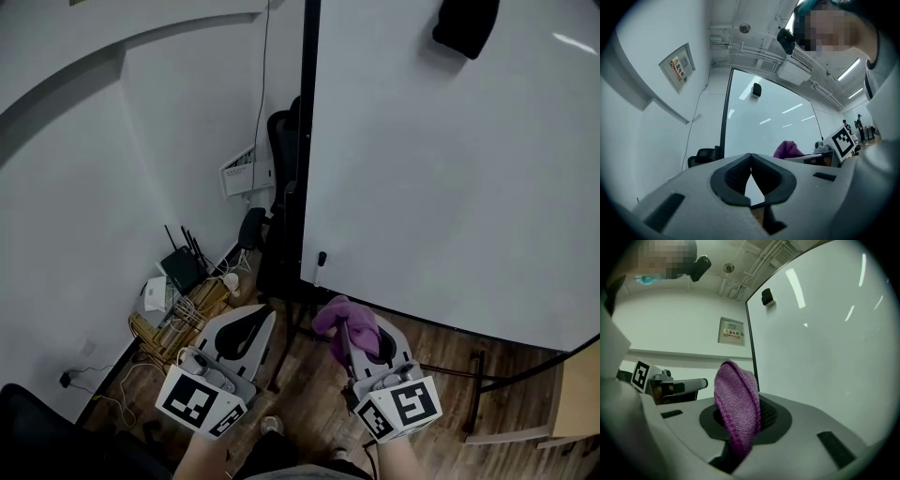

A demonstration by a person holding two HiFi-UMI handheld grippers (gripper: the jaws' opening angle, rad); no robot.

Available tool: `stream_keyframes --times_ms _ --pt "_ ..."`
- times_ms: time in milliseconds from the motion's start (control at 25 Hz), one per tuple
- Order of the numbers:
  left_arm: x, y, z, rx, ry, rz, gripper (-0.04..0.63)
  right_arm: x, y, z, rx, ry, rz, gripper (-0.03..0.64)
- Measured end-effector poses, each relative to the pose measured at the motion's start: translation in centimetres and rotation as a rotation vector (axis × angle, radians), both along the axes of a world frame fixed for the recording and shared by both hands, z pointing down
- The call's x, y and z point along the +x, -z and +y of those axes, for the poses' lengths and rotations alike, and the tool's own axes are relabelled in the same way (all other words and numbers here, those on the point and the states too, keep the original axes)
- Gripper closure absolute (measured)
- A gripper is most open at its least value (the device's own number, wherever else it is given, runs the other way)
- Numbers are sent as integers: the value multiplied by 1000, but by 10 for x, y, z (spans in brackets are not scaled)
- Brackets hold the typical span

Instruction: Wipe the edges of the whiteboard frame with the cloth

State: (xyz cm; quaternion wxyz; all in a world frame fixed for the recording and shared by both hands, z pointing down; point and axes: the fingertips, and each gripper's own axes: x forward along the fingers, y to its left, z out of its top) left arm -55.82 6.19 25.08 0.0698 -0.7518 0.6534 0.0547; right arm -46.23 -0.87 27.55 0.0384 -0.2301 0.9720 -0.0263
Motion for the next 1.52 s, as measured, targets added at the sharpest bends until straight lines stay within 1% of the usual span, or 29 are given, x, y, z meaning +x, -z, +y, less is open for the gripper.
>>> stream_keyframes --times_ms 160,320,520,680,880,1120,1200,1320,1480,1520 --pt "-26 -12 -18 -20 -57 13 578 -23 -14 -14 -24 -58 11 567" --pt "-42 -21 -39 -39 -116 20 578 -38 -33 -30 -50 -115 32 567" --pt "-49 -39 -67 -72 -195 27 578 -49 -64 -56 -106 -179 56 566" --pt "-56 -57 -88 -106 -234 25 578 -59 -93 -76 -154 -209 83 566" --pt "-58 -81 -113 -146 -278 57 578 -66 -133 -100 -225 -239 121 566" --pt "-62 -113 -123 -202 -296 59 578 -85 -187 -109 -299 -232 175 566" --pt "-64 -119 -126 -219 -297 69 578 -92 -204 -115 -324 -232 184 566" --pt "-68 -129 -126 -266 -302 92 578 -105 -227 -120 -359 -240 194 566" --pt "-79 -139 -126 -283 -293 92 578 -124 -255 -128 -394 -262 221 567" --pt "-83 -140 -127 -277 -288 90 578 -128 -261 -131 -398 -272 230 567"
